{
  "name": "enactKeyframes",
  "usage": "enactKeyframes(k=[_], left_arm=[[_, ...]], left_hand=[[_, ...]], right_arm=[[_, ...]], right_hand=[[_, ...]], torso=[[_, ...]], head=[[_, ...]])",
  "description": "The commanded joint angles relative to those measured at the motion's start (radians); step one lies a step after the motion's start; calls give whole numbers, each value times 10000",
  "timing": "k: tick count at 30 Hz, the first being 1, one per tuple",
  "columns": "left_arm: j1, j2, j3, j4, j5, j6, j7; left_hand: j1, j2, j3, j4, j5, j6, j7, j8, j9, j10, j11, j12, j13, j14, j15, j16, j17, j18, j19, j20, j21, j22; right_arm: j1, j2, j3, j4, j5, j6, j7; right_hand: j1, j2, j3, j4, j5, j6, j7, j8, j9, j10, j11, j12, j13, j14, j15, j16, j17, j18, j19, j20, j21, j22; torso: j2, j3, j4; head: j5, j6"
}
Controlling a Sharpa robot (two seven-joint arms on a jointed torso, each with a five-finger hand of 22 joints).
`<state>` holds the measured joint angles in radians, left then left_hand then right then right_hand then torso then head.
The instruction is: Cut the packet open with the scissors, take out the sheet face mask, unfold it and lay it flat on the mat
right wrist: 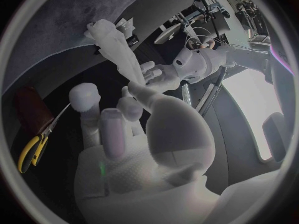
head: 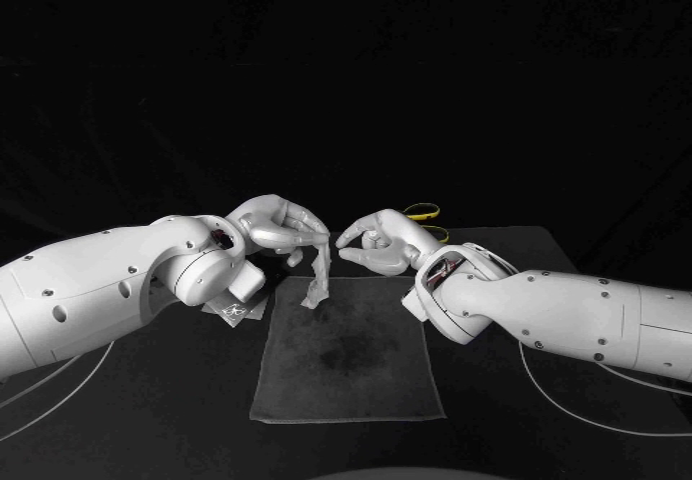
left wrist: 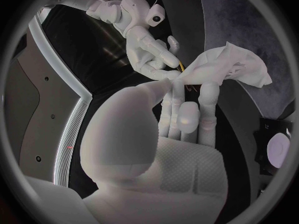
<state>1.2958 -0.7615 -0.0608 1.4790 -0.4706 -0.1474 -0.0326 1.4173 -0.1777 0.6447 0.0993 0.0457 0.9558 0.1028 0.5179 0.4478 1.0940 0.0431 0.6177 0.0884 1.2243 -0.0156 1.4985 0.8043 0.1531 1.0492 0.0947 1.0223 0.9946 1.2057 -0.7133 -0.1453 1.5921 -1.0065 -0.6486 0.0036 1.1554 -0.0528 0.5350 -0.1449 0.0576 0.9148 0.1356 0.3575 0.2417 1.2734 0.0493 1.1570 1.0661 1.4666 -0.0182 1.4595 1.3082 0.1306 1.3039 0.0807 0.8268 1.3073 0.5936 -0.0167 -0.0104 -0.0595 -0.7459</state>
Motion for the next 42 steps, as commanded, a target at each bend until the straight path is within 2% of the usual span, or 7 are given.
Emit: enactKeyframes(k=[1, 4, 10, 20, 30, 42], left_arm=[[16, 40, 10, 23, -4, 274, -105], [16, 49, 10, 28, 32, 267, -112], [16, 72, 10, 35, 108, 218, -105], [15, 107, 11, 28, 194, 54, -73], [15, 98, 11, 41, 225, -21, -70], [15, 113, 11, 81, 243, 22, -105]], left_hand=[[-16, 81, 35, -1, 28, 14, 65, -15, 1433, 101, -1, -48, 11, 76, 22, 35, 12, 76, 65, -29, 70, 15], [-26, 80, 40, 4, 28, 16, 62, -19, 1448, 111, -3, -50, 18, 88, 21, 36, 27, 71, 85, -29, 90, 35], [-34, 82, 46, 8, 28, 18, 60, -22, 1461, 121, -5, -51, 24, 106, 20, 39, 57, 66, 105, -30, 110, 54], [-41, 84, 57, 10, 28, 19, 58, -28, 1482, 135, -8, -54, 33, 143, 18, 46, 121, 53, 156, -32, 162, 106], [-46, 81, 68, 10, 28, 20, 55, -33, 1504, 149, -12, -56, 42, 179, 14, 54, 179, 45, 195, -35, 200, 141], [-56, 75, 81, 10, 28, 23, 53, -41, 1536, 166, -15, -62, 54, 214, 9, 61, 222, 33, 250, -38, 254, 192]], right_arm=[[14, 103, 11, -114, -565, -257, -554], [13, 190, 11, -167, -607, -219, -643], [-3, 358, 10, -279, -683, -59, -811], [-45, 434, 5, -266, -762, 272, -1018], [-119, 528, 1, -305, -775, 427, -1204], [-155, 777, 1, -469, -748, 213, -1518]], right_hand=[[6, -145, -75, -4, -58, -15, 44, -94, -19, 29, 30, -12, -25, 569, -18, 22, 454, 18, 41, 39, -81, 331], [-20, -206, -118, 6, -61, -27, 53, -131, -35, 14, 39, -23, -37, 566, -12, 17, 445, 19, 37, 44, -94, 329], [-128, -470, -359, 55, -71, -87, 90, -273, -92, -81, 76, -101, -123, 553, 20, -8, 404, 36, -14, 70, -226, 292], [-217, -679, -639, 121, -68, 41, 60, -276, -90, -102, 63, -93, -118, 541, 18, -30, 372, 53, -53, 80, -330, 261], [-329, -816, -947, 253, -58, 168, 13, -254, -78, -93, 29, -71, -97, 535, -8, -48, 347, 64, -68, 68, -393, 240], [-530, -915, -1383, 535, -47, 247, -37, -237, -66, -94, -4, -68, -100, 529, -35, -73, 315, 78, -84, 45, -501, 205]], torso=[[10, -2, 3], [12, 5, 3], [2, 6, -8], [4, -1, -5], [1, 2, -5], [6, 3, 1]], head=[[-4, -9], [-13, -16], [-8, -28], [-16, -49], [-3, -54], [10, -51]])
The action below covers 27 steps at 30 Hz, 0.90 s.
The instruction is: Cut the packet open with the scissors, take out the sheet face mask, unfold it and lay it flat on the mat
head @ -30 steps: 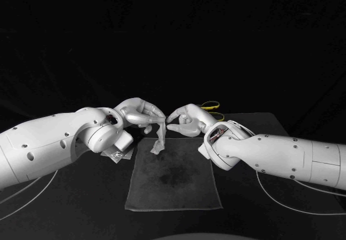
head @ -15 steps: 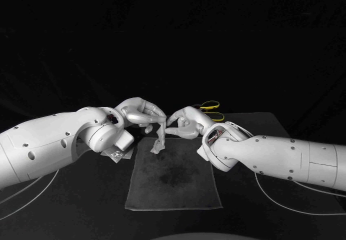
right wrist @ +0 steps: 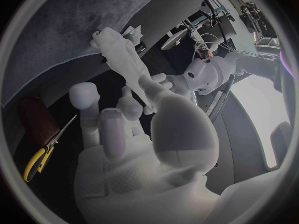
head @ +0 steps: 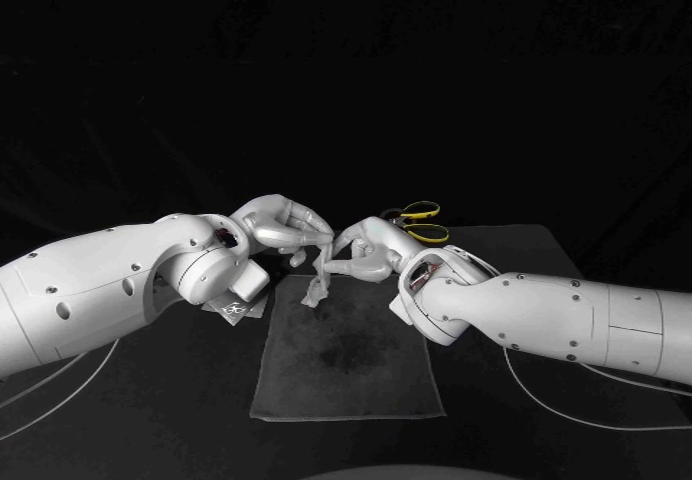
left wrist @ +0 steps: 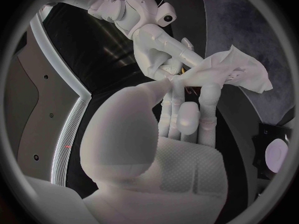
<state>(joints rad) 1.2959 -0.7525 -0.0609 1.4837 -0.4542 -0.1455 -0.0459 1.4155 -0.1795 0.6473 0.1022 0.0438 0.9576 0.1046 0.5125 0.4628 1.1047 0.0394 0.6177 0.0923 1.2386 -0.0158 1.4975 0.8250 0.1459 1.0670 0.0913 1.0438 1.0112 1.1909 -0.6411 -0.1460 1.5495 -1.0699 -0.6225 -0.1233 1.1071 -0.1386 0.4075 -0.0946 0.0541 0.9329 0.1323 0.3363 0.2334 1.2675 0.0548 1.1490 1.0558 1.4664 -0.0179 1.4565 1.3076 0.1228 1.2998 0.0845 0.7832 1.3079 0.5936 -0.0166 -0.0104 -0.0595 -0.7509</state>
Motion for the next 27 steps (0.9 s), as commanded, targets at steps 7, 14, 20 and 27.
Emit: enactKeyframes(k=[7, 14, 20, 27], left_arm=[[15, 26, 11, 58, 101, 30, -2], [15, 30, 11, 82, 109, 57, -28], [15, 24, 11, 34, 111, 44, -22], [15, 10, 11, -106, 111, 34, 2]], left_hand=[[-38, 93, 55, -19, 47, 5, 34, 14, 1386, 58, 22, -62, 16, 71, 10, 71, 15, 105, 72, -5, 39, 26], [-42, 92, 61, -18, 47, 6, 33, 11, 1400, 67, 20, -64, 21, 84, 9, 73, 29, 104, 82, -6, 48, 33], [-42, 92, 61, -18, 47, 6, 33, 11, 1400, 67, 20, -64, 21, 84, 9, 73, 29, 104, 82, -6, 48, 33], [-42, 92, 61, -18, 47, 6, 33, 11, 1400, 67, 20, -64, 21, 84, 9, 73, 29, 104, 82, -6, 48, 33]], right_arm=[[-12, 131, 9, -122, -11, -131, -304], [-15, 169, 9, -160, 109, -323, -207], [-15, 105, 10, -141, 167, -352, -62], [-15, -36, 9, -44, 284, -183, 86]], right_hand=[[-91, -44, -242, 144, -10, 128, -28, 11, 34, -11, -78, 43, 37, 529, -52, -52, 310, 159, -41, -3, -89, 190], [453, 619, -1, 228, -55, 608, -239, 335, 165, 176, -257, 237, 262, 540, -187, -51, 325, 158, 16, -92, -34, 208], [1218, 1222, 650, -72, -59, 831, -460, 678, 341, 417, -455, 495, 607, 555, -363, -30, 373, 141, 73, -249, 58, 250], [1294, 1202, 807, -206, -62, 733, -439, 836, 452, 383, -445, 400, 532, 539, -370, -73, 306, 139, 51, -287, -11, 245]], torso=[[5, 0, -1], [0, 1, 3], [-2, 1, -9], [-1, 9, -8]], head=[[35, -18], [31, -14], [47, -14], [66, -12]])
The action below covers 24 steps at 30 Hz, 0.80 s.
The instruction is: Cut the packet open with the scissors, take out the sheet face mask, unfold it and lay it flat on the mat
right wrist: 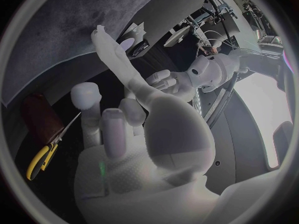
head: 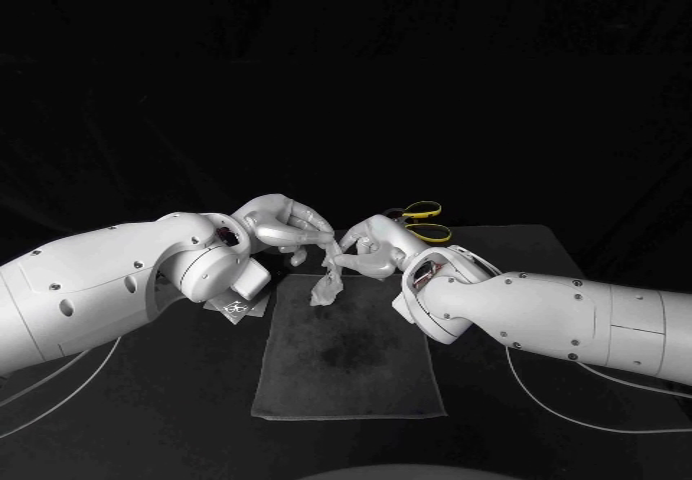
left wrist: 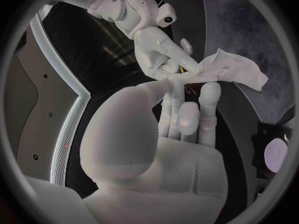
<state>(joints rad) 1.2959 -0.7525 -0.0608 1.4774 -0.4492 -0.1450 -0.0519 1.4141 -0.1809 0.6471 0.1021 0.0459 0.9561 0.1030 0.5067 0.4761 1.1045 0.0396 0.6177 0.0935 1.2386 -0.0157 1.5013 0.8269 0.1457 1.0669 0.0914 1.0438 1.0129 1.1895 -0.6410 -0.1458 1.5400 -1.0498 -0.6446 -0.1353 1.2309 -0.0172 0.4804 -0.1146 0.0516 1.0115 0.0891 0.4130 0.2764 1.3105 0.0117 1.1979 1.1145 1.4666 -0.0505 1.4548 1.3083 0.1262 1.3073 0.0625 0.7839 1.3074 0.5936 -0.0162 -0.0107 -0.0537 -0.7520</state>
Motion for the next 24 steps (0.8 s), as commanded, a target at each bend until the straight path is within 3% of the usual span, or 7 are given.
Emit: enactKeyframes(k=[1, 5, 9, 17, 24], left_arm=[[15, 9, 11, -67, 62, 30, 66], [15, 13, 11, -141, 61, 27, 71], [16, 29, 11, -183, 59, 42, 66], [16, 59, 11, -181, 54, 108, 59], [16, 68, 11, -138, 49, 173, 40]], left_hand=[[-28, 106, 63, -17, 26, 22, 50, 69, 1266, 69, 18, -64, 9, 84, 7, 35, 10, 107, 83, -7, 48, 16], [-31, 104, 69, -18, 27, 22, 49, 65, 1278, 72, 17, -68, 14, 86, 6, 35, 3, 105, 93, -9, 57, 24], [-34, 101, 77, -18, 27, 22, 47, 60, 1295, 76, 15, -73, 19, 89, 4, 34, -6, 103, 106, -11, 69, 34], [-37, 99, 81, -18, 26, 22, 47, 57, 1305, 78, 15, -77, 23, 90, 3, 33, -11, 102, 113, -12, 75, 39], [-37, 99, 81, -18, 26, 22, 47, 57, 1305, 78, 15, -77, 23, 90, 3, 33, -11, 102, 113, -12, 75, 39]], right_arm=[[-2, -60, 7, 68, 88, 50, 220], [-2, -128, 7, 118, 157, 76, 277], [-2, -177, 7, 152, 235, 100, 349], [-2, -171, 7, 146, 394, 223, 471], [-2, -136, 7, 126, 543, 350, 603]], right_hand=[[16, -49, 74, -8, -36, -85, 5, 89, 38, -83, -4, -140, -105, 531, -37, -71, 277, 108, -39, -67, -60, 241], [-209, -236, -23, 49, -37, -179, 44, 128, 70, -167, 32, -251, -213, 515, -8, -107, 226, 114, -80, -55, -160, 219], [-605, -598, -296, 188, -35, -309, 109, 124, 73, -263, 86, -366, -328, 498, 36, -152, 162, 126, -133, -26, -293, 183], [-804, -720, -469, 324, -36, -380, 132, 120, 70, -297, 108, -400, -357, 489, 57, -174, 136, 139, -172, -3, -395, 154], [-917, -633, -571, 515, -34, -393, 125, 142, 76, -282, 109, -375, -321, 488, 66, -177, 141, 143, -181, 13, -425, 146]], torso=[[-2, 4, -3], [-6, 3, -5], [-1, 4, 0], [1, -1, -2], [0, -5, 10]], head=[[3, 2], [10, 10], [18, -8], [10, -30], [5, -37]])
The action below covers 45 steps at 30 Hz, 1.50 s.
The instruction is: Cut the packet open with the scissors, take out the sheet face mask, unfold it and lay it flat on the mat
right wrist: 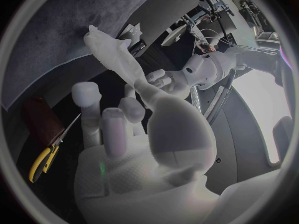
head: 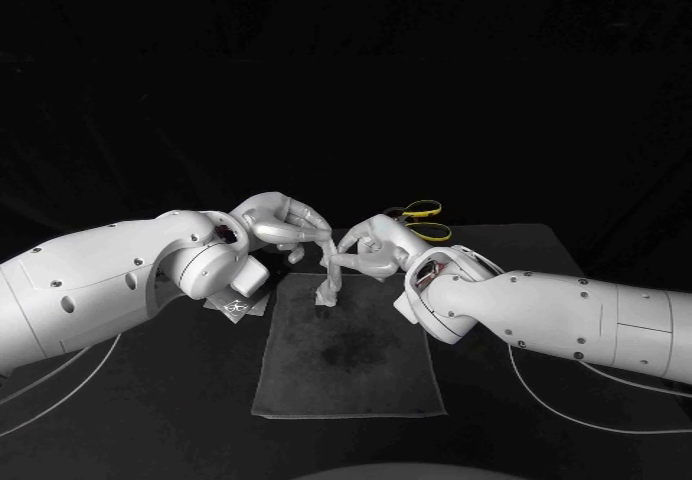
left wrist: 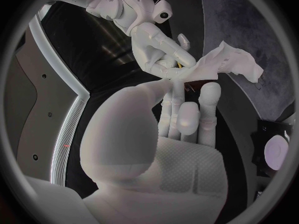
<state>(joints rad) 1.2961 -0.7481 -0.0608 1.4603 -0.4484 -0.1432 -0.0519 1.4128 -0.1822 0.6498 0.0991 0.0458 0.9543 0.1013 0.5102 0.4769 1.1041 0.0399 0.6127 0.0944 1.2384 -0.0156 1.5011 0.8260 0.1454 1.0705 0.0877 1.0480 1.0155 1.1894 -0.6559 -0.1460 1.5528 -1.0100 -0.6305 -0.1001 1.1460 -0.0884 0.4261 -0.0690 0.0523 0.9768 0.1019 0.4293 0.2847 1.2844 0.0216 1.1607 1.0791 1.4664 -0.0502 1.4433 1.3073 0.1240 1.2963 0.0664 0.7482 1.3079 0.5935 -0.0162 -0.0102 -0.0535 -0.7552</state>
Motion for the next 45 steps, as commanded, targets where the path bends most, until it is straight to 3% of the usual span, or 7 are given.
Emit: enactKeyframes(k=[1, 9, 15, 33, 36, 41, 45], left_arm=[[15, 23, 11, 37, 40, 162, 38], [15, 28, 10, 40, 29, 165, 36], [15, 37, 10, 47, 26, 193, 25], [15, 42, 8, -46, -417, -254, 292], [15, 59, 6, -43, -383, -345, 489], [14, 64, 3, -29, -263, -473, 881], [12, 42, -1, -18, -228, -555, 1154]], left_hand=[[-24, 112, 54, 12, 27, 39, 64, 22, 1297, 82, 12, -26, 13, 91, 2, 35, -2, 105, 77, 25, 33, 13], [-27, 111, 58, 12, 27, 38, 63, 19, 1307, 82, 12, -30, 17, 88, 2, 34, -16, 104, 81, 24, 36, 15], [-27, 111, 58, 12, 27, 38, 63, 19, 1307, 82, 12, -30, 17, 88, 2, 34, -16, 104, 81, 24, 36, 15], [-68, -14, 26, -24, 24, 5, 72, -126, 1422, -139, 37, -180, 50, -159, 23, -73, -494, 184, -237, 27, -279, -304], [-202, -88, -272, 5, -1, -366, 229, -649, 1258, -571, 220, -282, 92, -893, 179, -322, -1658, 323, -988, 109, -995, -966], [-592, -544, -890, 210, 19, -1055, 595, -1763, 666, -1387, 615, -382, 164, -2575, 553, -913, -3945, 287, -1477, 403, -1464, -1203], [-729, -837, -1483, 359, 19, -1305, 784, -2275, 356, -2146, 859, -489, 151, -3388, 804, -1415, -4326, 296, -1848, 664, -1980, -1491]], right_arm=[[-1, 13, 9, -3, 168, 236, 278], [-1, 3, 9, -3, 346, 388, 569], [0, 41, 10, -63, 435, 319, 747], [45, -392, 61, 245, 971, 360, 1001], [88, -465, 83, 285, 1278, 415, 1008], [150, -562, 128, 293, 1741, 497, 995], [243, -625, 158, 284, 1992, 522, 969]], right_hand=[[-51, 110, -21, 71, -41, -45, -9, -17, -6, -20, 5, -3, 34, 491, 60, -58, 158, 164, -67, -25, -56, 145], [335, 534, 192, 72, -39, 47, -116, 91, 39, 172, -85, 218, 300, 524, -6, 0, 268, 154, -3, -58, 69, 189], [1011, 1031, 784, -293, -37, 197, -211, 369, 199, 759, -187, 879, 1102, 577, -106, 103, 453, 96, 179, -150, 463, 332], [871, 979, 1080, -403, -38, 291, -259, 610, 348, 1108, -230, 1205, 1527, 641, -141, 245, 697, 43, 318, -197, 771, 466], [836, 969, 1116, -412, -38, 305, -271, 643, 367, 1163, -240, 1266, 1606, 652, -149, 271, 741, 41, 327, -204, 787, 478], [814, 965, 1133, -415, -38, 312, -277, 659, 377, 1199, -245, 1313, 1665, 656, -153, 282, 759, 41, 329, -208, 790, 482], [814, 965, 1133, -415, -38, 312, -277, 659, 377, 1199, -245, 1313, 1665, 656, -153, 282, 759, 41, 329, -208, 790, 482]], torso=[[0, -6, 1], [-3, -5, -8], [1, 2, -4], [-6, 4, -14], [-7, 3, -14], [-2, 3, -11], [-1, 1, -7]], head=[[11, -5], [13, 12], [10, -15], [15, 12], [27, 23], [23, 58], [3, 56]])
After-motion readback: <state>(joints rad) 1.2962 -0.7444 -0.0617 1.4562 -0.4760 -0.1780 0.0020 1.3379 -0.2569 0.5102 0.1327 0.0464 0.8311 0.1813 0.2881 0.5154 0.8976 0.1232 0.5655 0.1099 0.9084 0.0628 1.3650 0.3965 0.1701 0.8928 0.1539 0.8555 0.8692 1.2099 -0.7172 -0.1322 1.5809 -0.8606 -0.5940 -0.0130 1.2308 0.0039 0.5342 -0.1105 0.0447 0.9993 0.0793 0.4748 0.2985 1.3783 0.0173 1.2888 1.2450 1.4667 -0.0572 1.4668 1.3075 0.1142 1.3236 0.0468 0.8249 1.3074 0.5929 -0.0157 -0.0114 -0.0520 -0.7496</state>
